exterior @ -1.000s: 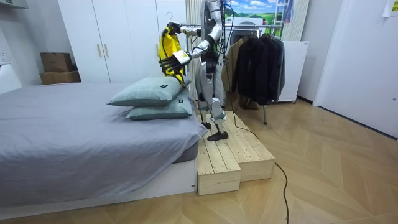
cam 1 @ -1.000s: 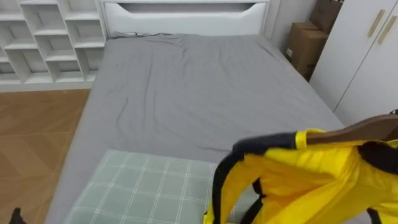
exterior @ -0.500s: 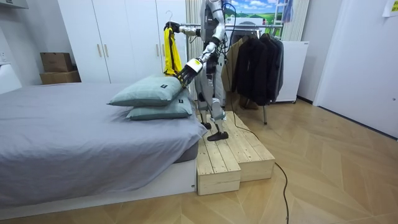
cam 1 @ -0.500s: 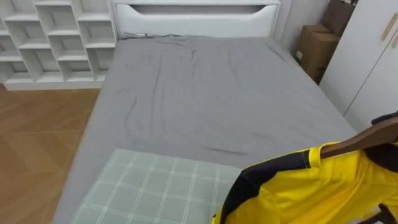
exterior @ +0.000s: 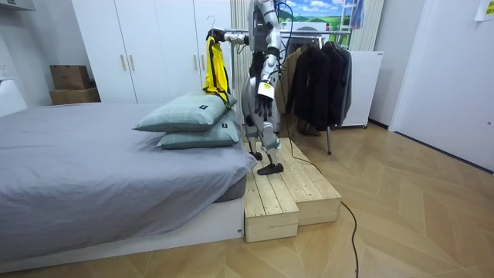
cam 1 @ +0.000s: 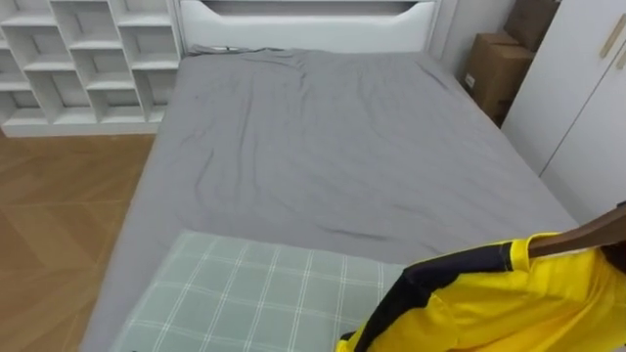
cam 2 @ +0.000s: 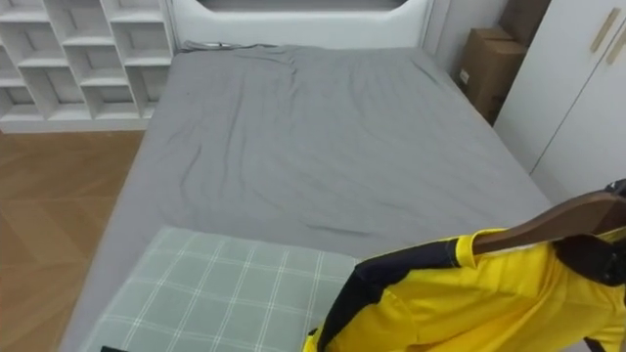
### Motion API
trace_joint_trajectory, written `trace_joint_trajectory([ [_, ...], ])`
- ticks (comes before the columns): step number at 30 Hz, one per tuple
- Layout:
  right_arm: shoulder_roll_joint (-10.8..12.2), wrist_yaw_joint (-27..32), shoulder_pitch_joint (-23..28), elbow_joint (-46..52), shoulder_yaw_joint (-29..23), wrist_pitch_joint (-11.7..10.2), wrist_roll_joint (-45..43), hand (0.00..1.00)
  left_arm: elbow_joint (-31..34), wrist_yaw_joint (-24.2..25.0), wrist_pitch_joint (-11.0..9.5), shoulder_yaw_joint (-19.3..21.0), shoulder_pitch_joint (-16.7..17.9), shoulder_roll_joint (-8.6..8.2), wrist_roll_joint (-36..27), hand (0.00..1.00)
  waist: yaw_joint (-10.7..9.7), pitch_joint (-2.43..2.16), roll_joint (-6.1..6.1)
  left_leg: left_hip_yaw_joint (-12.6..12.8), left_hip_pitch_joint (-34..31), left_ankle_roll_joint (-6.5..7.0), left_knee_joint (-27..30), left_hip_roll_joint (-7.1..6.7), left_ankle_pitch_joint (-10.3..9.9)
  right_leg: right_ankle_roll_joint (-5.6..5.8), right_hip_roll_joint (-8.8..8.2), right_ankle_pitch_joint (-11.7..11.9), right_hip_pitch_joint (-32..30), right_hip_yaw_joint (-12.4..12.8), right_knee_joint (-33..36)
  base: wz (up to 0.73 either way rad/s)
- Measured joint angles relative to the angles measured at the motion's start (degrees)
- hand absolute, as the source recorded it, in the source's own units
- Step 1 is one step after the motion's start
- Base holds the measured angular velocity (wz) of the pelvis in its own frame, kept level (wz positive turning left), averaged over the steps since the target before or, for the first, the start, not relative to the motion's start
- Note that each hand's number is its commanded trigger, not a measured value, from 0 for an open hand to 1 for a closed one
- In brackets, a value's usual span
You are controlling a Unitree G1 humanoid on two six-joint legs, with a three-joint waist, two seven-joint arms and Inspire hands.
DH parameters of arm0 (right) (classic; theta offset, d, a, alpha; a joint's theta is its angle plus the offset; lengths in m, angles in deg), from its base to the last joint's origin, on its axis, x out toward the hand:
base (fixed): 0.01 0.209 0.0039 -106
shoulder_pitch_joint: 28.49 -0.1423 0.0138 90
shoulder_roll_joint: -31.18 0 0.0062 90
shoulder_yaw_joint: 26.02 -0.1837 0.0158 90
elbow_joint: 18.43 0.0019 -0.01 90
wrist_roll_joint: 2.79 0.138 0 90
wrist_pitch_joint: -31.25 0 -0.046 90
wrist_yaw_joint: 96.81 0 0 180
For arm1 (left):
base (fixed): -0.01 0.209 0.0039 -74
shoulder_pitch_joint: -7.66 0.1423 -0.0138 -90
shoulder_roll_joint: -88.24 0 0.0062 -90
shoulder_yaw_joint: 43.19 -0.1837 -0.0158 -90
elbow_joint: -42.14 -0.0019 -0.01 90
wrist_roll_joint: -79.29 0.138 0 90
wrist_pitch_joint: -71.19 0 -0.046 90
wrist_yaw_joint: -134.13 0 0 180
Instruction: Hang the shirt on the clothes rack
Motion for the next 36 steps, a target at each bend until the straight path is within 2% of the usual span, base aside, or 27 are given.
trace_joint_trajectory([
  [3,0.0,-0.02,0.0,0.15,0.03,0.05,-0.05,1.0,-3.42,2.06,0.39,1.61,0.11,0.0,-1.7,0.0,0.34,-0.14,-1.04,1.93,0.01,0.06,0.37,-0.05,-0.09,-0.1,0.07,0.09,-1.17,0.79,0.87,-0.3],
  [4,0.0,-0.09,0.07,1.25,0.18,0.53,-0.05,1.0,-4.81,2.66,0.44,1.58,0.19,-0.01,-3.04,0.0,0.94,-0.18,-1.38,3.6,0.05,0.14,0.43,-0.05,-0.17,-0.15,0.38,0.23,-1.94,1.92,1.29,-0.49],
  [6,0.01,-0.57,0.2,3.39,0.42,1.23,0.04,1.0,-7.02,3.85,1.04,1.52,0.12,-0.05,-5.63,0.0,1.57,-0.14,-1.48,6.02,0.23,0.15,0.44,0.3,-0.22,-0.53,0.6,1.07,-2.61,1.51,1.27,-0.67],
  [8,0.0,-0.63,-0.32,4.04,1.63,1.24,-0.42,1.0,-8.71,4.68,1.9,1.49,0.26,-0.09,-8.56,0.0,2.05,-0.07,-1.49,9.46,1.03,0.04,0.44,0.78,-0.74,-1.51,0.74,2.08,-2.98,-1.51,1.17,-0.81],
  [11,0.03,-1.67,-0.21,3.7,2.96,1.28,-0.44,1.0,-9.73,6.56,2.9,1.44,0.06,-0.21,-9.84,0.0,3.14,0.35,-1.61,15.59,1.2,-0.18,1.48,1.56,-2.45,-3.87,0.39,3.57,-3.85,-8.82,0.71,-0.87],
  [12,0.09,-1.88,-0.21,3.55,3.22,2.04,-0.51,1.0,-10.02,7.63,3.53,0.96,-0.16,-0.16,-9.83,0.0,3.22,0.42,-1.54,17.92,1.24,-0.24,2.32,2.08,-3.45,-4.44,0.0,3.58,-4.3,-12.2,1.36,-0.84],
  [13,0.1,-1.92,-0.23,3.52,3.5,2.52,-0.53,1.0,-10.07,8.15,3.83,0.67,-0.28,-0.14,-9.88,0.0,3.31,0.42,-1.59,19.42,1.39,-0.32,2.49,2.2,-3.57,-4.51,-0.72,2.87,-4.8,-14.37,2.79,-0.55],
  [14,0.07,-1.99,-0.08,3.53,3.65,3.09,-0.6,1.0,-10.21,9.14,4.4,-0.62,-0.7,-0.09,-9.89,0.0,2.66,0.45,-1.64,22.56,2.06,-0.8,2.69,2.39,-3.94,-3.64,-3.5,-0.87,-5.55,-17.67,8.61,-0.4],
  [15,0.01,-1.99,0.03,3.46,3.65,3.83,-0.59,1.0,-10.39,10.34,4.57,-1.71,-1.27,-0.1,-9.85,0.0,2.68,0.4,-1.69,24.92,2.99,-1.21,2.76,2.35,-4.17,-2.84,-6.28,-4.22,-5.38,-17.6,13.42,-0.38],
  [16,0.01,-1.99,0.0,3.47,3.89,3.89,-0.52,1.0,-10.38,11.03,4.57,-2.14,-1.57,-0.06,-9.91,0.0,2.78,0.37,-1.7,25.67,3.25,-1.41,3.0,2.23,-4.28,-1.89,-7.35,-5.17,-5.11,-17.22,14.32,-0.57],
  [17,0.04,-2.12,-0.06,3.53,5.1,3.86,-0.37,1.0,-10.35,12.16,4.89,-2.89,-2.4,0.49,-9.98,0.0,2.74,0.5,-2.65,27.11,3.28,-1.95,4.16,2.19,-4.59,-0.45,-8.2,-6.02,-4.7,-16.65,13.61,-0.55],
  [18,0.03,-2.85,-0.05,3.58,6.28,3.87,-0.42,1.0,-10.32,12.65,5.53,-2.95,-3.56,0.59,-10.09,0.0,2.17,0.5,-3.24,27.68,3.22,-2.38,5.41,2.78,-4.76,-1.28,-7.36,-6.12,-4.66,-16.25,12.54,-0.45],
  [19,0.03,-3.17,-0.07,3.63,6.95,3.87,-0.43,1.0,-10.3,12.99,5.86,-3.12,-4.04,0.56,-10.11,0.0,1.67,0.51,-3.25,27.86,3.29,-2.56,5.74,3.13,-4.75,-1.39,-6.78,-5.91,-4.59,-15.96,11.96,-0.38],
  [21,0.05,-4.82,-0.15,3.88,8.93,3.86,-0.67,1.0,-10.31,14.64,7.08,-4.77,-5.9,0.42,-9.99,0.0,1.36,0.6,-2.91,29.46,3.35,-2.95,7.77,4.77,-4.53,-2.28,-4.0,-4.55,-3.91,-14.19,8.66,-0.56],
  [22,0.08,-5.22,0.0,3.96,9.3,3.85,-0.64,1.0,-10.34,14.98,7.17,-5.06,-6.29,0.43,-9.95,0.0,1.28,0.63,-2.84,29.67,3.35,-3.06,8.33,5.18,-4.46,-2.56,-3.36,-4.19,-3.62,-13.83,7.93,-0.61],
  [24,0.22,-6.3,0.95,4.72,9.71,3.83,-0.57,1.0,-10.21,16.1,7.39,-5.29,-7.44,0.59,-10.14,0.0,0.17,0.4,-3.33,31.71,3.46,-3.49,10.23,6.35,-4.22,-3.25,-2.13,-4.3,-3.6,-14.12,7.41,-0.61],
  [26,0.23,-6.35,1.0,4.81,10.24,4.27,-0.62,1.0,-10.24,16.28,8.25,-6.22,-7.59,0.65,-10.31,0.0,0.01,0.08,-3.8,33.38,3.49,-3.54,14.45,7.76,-4.19,-4.45,-1.38,-5.05,-3.38,-15.31,7.35,-0.85],
  [27,0.23,-6.39,1.03,5.12,10.99,4.41,-0.63,1.0,-10.31,16.24,8.83,-6.45,-7.54,0.6,-10.39,0.0,-0.2,0.06,-3.87,33.5,3.17,-3.66,19.42,9.6,-4.13,-5.32,-1.04,-5.5,-2.47,-15.76,7.12,-0.87],
  [28,0.24,-6.49,1.24,5.54,11.25,4.44,-0.64,1.0,-10.44,16.19,9.29,-6.49,-7.29,0.56,-10.41,0.0,-0.48,0.07,-3.84,33.24,2.77,-3.89,22.32,10.74,-3.97,-5.76,-0.59,-5.77,-2.06,-15.86,7.03,-0.98],
  [29,0.24,-6.68,2.26,6.8,11.23,4.42,-0.66,1.0,-10.65,15.94,9.85,-6.27,-6.72,0.82,-10.46,0.0,-0.94,0.1,-3.73,31.42,1.26,-4.99,28.72,12.6,-3.05,-6.58,0.23,-6.52,-1.3,-15.49,7.06,-0.91],
  [30,0.25,-6.71,2.18,6.63,11.52,4.48,-0.66,1.0,-11.5,15.91,10.8,-6.49,-6.23,1.16,-10.35,0.0,-1.28,0.18,-3.67,28.5,-0.78,-4.65,35.23,14.33,-0.81,-7.04,1.32,-6.87,-0.62,-13.01,7.22,-0.96],
  [31,0.24,-6.72,2.12,6.39,11.75,4.54,-0.66,1.0,-12.31,15.9,11.23,-6.67,-6.05,1.23,-10.28,0.0,-1.22,0.19,-3.91,26.86,-1.89,-3.94,37.95,14.79,0.98,-7.25,1.77,-7.0,-0.21,-11.55,7.2,-1.01],
  [32,0.28,-6.72,2.19,6.25,12.33,4.82,-0.66,1.0,-13.95,15.84,11.93,-7.73,-5.61,1.26,-10.29,0.0,-1.49,0.19,-4.04,23.45,-3.98,-3.16,40.2,14.79,1.54,-7.55,2.08,-7.19,0.0,-8.87,7.28,-0.81],
  [33,0.35,-6.71,2.2,6.21,12.5,5.0,-0.29,1.0,-14.46,15.81,12.68,-8.71,-5.59,1.29,-10.25,0.0,-1.81,0.3,-4.17,21.25,-5.27,-2.88,39.44,13.57,-0.4,-7.59,2.26,-7.21,-0.47,-7.12,7.17,-0.74],
  [34,0.33,-6.7,2.19,6.18,12.54,5.18,0.26,1.0,-14.36,15.62,13.57,-9.77,-6.34,1.64,-10.24,0.0,-2.08,0.47,-4.45,19.19,-6.02,-3.0,37.89,11.69,-2.47,-7.71,2.26,-7.02,-1.28,-5.72,7.0,-0.5],
  [35,0.32,-6.7,2.08,6.1,12.72,5.23,0.21,1.0,-14.13,15.41,14.07,-10.31,-6.6,1.77,-10.24,0.0,-1.86,0.59,-4.62,17.18,-6.41,-2.92,36.77,10.33,-3.44,-7.79,2.36,-6.88,-1.66,-4.66,6.92,-0.68],
  [36,0.4,-6.73,1.63,5.43,13.84,5.27,-0.01,1.0,-13.69,14.95,15.07,-11.18,-6.65,1.81,-10.24,0.0,-1.28,0.67,-4.71,11.75,-7.1,-2.65,33.35,6.89,-4.99,-8.28,2.86,-6.67,-2.14,-1.69,6.58,-0.89],
])
